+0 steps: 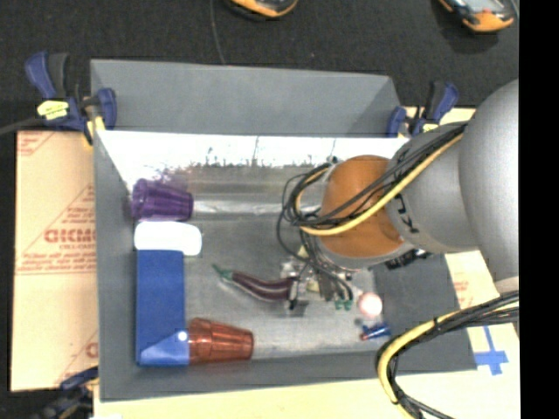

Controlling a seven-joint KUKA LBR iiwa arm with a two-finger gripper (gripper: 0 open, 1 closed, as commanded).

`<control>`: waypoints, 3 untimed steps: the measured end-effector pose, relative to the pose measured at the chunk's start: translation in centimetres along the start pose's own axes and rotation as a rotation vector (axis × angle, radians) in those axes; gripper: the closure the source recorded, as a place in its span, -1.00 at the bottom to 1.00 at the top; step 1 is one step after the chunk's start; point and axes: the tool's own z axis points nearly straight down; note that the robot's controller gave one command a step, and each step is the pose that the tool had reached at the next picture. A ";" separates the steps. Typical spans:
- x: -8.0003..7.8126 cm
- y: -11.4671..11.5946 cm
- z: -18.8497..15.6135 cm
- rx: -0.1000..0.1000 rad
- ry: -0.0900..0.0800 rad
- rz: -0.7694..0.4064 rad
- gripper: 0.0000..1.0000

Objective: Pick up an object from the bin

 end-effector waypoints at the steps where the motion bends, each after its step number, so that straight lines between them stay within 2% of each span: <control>1: 0.0 0.0 0.0 0.000 0.000 -0.001 1.00; 2: 0.5 0.4 0.1 0.000 0.001 0.002 -1.00; 3: 0.5 0.4 0.1 0.001 0.001 0.001 -1.00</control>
Offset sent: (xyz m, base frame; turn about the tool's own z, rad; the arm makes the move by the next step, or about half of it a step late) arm -0.0049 0.0051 -0.0011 0.0048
